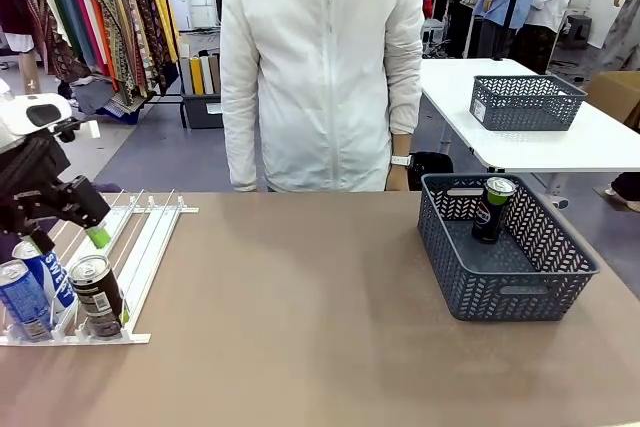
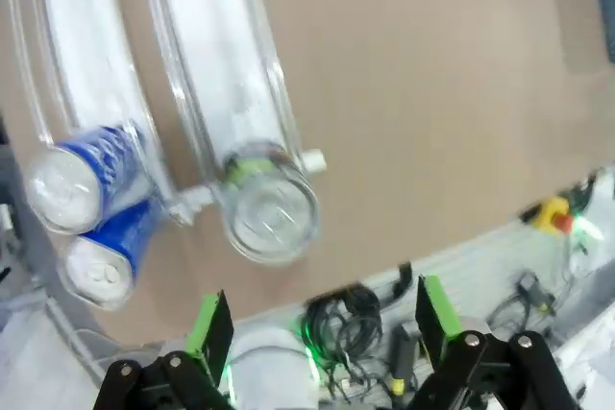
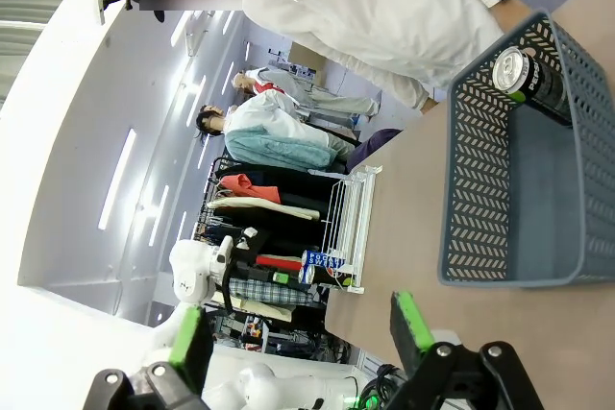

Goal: Retrieve and store the cans from the dispenser.
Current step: Pick up the last remaining can from one row of the Automatic Can Dispenser and place it in the middle of the table.

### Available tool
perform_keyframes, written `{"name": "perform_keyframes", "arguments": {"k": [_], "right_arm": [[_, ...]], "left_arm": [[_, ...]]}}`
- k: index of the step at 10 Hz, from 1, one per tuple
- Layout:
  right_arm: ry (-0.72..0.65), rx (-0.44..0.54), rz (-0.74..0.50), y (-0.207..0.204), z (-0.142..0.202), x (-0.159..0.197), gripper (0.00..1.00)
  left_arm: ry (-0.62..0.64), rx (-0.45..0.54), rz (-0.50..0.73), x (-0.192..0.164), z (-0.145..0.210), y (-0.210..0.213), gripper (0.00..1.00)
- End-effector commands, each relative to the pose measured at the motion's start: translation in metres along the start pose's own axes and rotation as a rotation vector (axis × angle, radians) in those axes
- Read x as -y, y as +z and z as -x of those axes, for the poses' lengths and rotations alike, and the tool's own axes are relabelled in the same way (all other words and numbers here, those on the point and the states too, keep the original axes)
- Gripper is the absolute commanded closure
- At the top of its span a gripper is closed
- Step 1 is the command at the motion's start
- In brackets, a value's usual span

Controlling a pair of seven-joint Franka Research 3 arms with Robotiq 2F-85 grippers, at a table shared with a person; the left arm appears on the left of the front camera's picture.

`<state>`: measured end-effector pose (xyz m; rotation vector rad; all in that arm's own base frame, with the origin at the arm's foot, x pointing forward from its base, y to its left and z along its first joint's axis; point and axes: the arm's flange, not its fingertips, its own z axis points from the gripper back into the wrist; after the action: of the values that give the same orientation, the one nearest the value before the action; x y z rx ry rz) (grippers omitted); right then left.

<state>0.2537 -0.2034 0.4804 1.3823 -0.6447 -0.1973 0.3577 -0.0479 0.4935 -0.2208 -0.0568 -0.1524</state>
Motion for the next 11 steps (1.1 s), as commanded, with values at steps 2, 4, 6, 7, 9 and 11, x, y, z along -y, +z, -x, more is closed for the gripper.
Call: {"name": "perform_keyframes", "arguments": {"k": [2,4,6,7,9,11], "right_arm": [[0.025,0.008,-0.020,-0.001,-0.002,-0.001,0.00],[0.025,0.008,-0.020,-0.001,-0.002,-0.001,0.00],[0.025,0.008,-0.020,-0.001,-0.002,-0.001,0.00],[0.025,0.008,-0.020,-0.001,-0.002,-0.001,0.00],[0.025,0.008,-0.020,-0.001,-0.002,-0.001,0.00],[0.025,0.008,-0.020,-0.001,-0.002,-0.001,0.00]], "left_arm": [[0.166,0.133,-0.246,-0.006,-0.018,-0.041,0.00],[0.195,0.091,-0.281,-0.009,-0.023,-0.057,0.00],[0.194,0.056,-0.249,-0.012,-0.025,-0.070,0.00],[0.191,0.049,-0.226,-0.013,-0.024,-0.073,0.00],[0.149,0.015,-0.187,-0.012,-0.024,-0.084,0.00],[0.112,-0.011,-0.132,-0.012,-0.024,-0.090,0.00]]}}
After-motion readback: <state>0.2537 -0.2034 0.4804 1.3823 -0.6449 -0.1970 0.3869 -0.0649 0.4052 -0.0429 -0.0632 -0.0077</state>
